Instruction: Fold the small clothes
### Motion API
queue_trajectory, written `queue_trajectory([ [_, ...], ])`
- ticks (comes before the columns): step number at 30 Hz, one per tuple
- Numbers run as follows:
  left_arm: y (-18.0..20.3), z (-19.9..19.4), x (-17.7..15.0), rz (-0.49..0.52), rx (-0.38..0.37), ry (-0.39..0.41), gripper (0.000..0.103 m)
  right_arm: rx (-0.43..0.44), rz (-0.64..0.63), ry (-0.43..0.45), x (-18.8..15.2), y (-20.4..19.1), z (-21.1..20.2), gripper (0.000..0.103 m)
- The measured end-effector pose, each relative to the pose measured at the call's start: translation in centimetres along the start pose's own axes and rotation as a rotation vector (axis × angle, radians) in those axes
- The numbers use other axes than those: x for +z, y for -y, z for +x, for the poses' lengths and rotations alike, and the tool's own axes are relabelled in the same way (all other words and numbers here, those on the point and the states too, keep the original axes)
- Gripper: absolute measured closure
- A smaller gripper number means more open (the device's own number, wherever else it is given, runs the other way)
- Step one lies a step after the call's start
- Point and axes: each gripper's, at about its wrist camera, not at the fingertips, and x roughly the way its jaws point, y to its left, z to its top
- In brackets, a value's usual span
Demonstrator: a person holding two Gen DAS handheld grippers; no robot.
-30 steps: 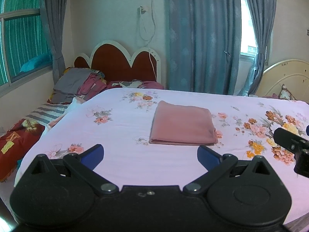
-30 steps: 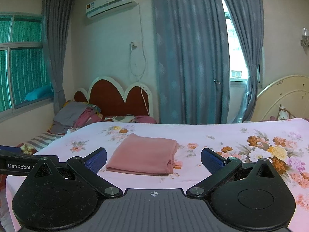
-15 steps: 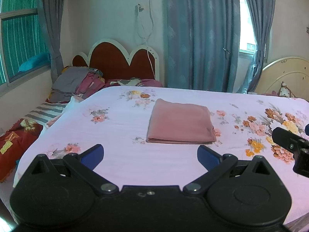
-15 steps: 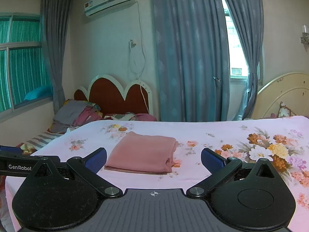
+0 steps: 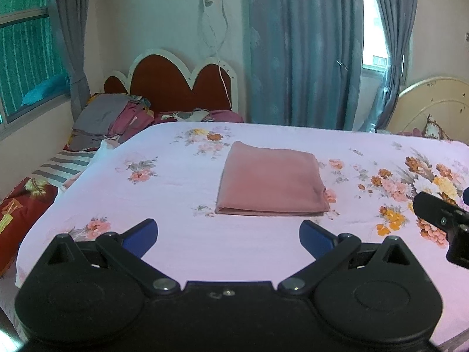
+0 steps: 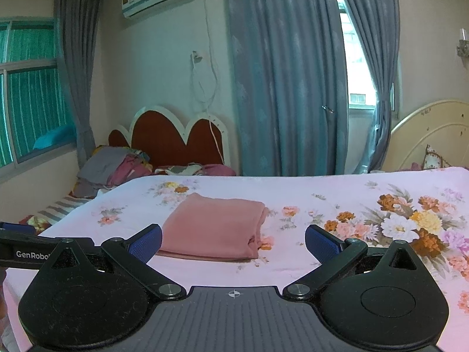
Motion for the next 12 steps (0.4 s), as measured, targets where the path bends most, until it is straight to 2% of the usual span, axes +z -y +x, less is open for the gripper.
queue_trajectory([
  [5, 0.3, 3.0, 0.9, -0.008, -0.046, -0.014, 0.002, -0.004, 0.008, -0.028, 0.2, 0.6, 3.0, 0.001],
  [12, -0.7, 10.9, 3.0, -0.026, -0.030, -0.063, 0.000, -0.052, 0.010, -0.078, -0.1, 2.5, 8.7, 0.001],
])
